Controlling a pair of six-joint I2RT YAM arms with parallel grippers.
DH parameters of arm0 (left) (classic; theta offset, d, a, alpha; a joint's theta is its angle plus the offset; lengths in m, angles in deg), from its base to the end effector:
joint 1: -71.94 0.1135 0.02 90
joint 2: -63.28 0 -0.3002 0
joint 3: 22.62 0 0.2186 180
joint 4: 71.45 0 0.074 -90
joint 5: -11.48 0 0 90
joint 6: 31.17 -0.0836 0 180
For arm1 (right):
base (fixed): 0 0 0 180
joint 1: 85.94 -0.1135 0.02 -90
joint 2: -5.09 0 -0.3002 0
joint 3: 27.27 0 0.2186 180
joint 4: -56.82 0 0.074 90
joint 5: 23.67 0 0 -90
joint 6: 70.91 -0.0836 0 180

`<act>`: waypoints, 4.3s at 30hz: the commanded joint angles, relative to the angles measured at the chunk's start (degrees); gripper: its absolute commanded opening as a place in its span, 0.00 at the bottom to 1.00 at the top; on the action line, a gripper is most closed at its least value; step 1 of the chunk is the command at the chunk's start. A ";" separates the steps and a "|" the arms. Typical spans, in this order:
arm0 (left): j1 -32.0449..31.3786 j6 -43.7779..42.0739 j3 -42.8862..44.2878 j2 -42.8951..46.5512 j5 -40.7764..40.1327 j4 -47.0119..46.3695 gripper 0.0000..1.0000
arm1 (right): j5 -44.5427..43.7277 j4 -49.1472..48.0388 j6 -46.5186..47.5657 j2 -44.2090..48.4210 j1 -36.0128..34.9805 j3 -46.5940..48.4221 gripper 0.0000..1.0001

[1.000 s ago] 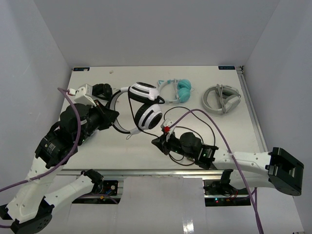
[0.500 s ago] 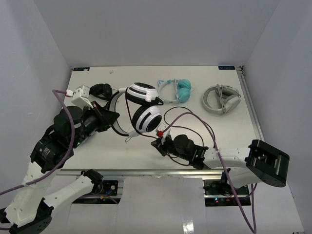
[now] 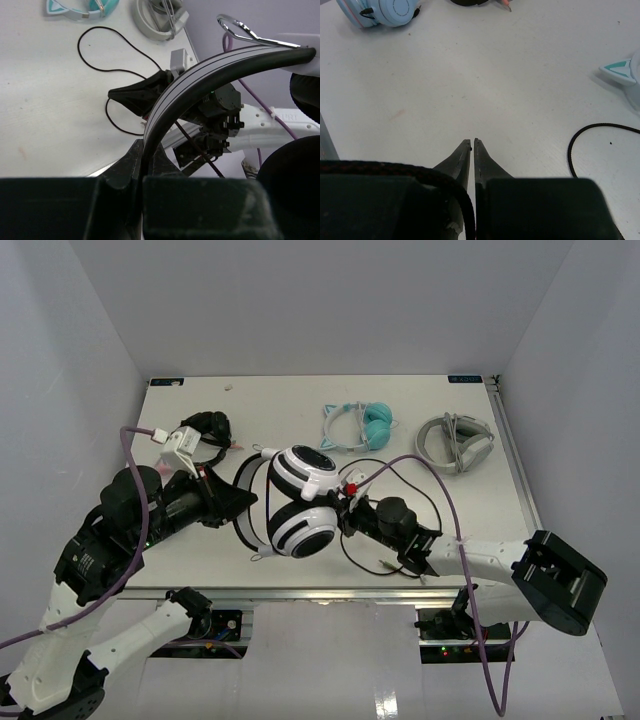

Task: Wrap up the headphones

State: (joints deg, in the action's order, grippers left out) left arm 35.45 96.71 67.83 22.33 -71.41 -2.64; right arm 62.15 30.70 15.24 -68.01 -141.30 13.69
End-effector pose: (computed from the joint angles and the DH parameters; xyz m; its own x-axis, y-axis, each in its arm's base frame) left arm 0.0609 -0.0579 0.4246 -0.6298 -0.2920 -0.7198 0.3767 0.6956 -0.6118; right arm 0.1610 0.2222 0.2679 -0.1118 -0.0440 -0.9928 -0.7736 0.6309 0.0591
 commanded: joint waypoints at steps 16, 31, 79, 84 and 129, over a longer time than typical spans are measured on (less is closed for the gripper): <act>0.19 -18.50 -3.08 -0.94 13.38 1.48 0.00 | 15.04 14.85 0.73 3.49 12.91 12.95 0.08; 0.19 -26.69 -5.32 -9.13 5.09 2.32 0.00 | 16.40 42.81 1.76 9.77 12.91 30.06 0.08; -2.61 -8.56 -4.07 -33.23 -46.10 -2.84 0.00 | 35.12 58.20 -4.96 -4.43 8.12 54.13 0.08; -1.43 -3.57 -0.59 -34.71 -45.64 -0.78 0.00 | 34.98 53.48 -6.37 -3.07 4.50 48.25 0.08; 1.63 12.15 -2.73 -9.47 -29.31 -7.44 0.00 | -1.57 16.88 -14.57 7.34 -9.82 4.79 0.08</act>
State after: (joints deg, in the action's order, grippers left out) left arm 36.70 104.38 64.91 9.00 -103.74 -4.01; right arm 65.45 53.62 1.30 -60.28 -150.69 20.09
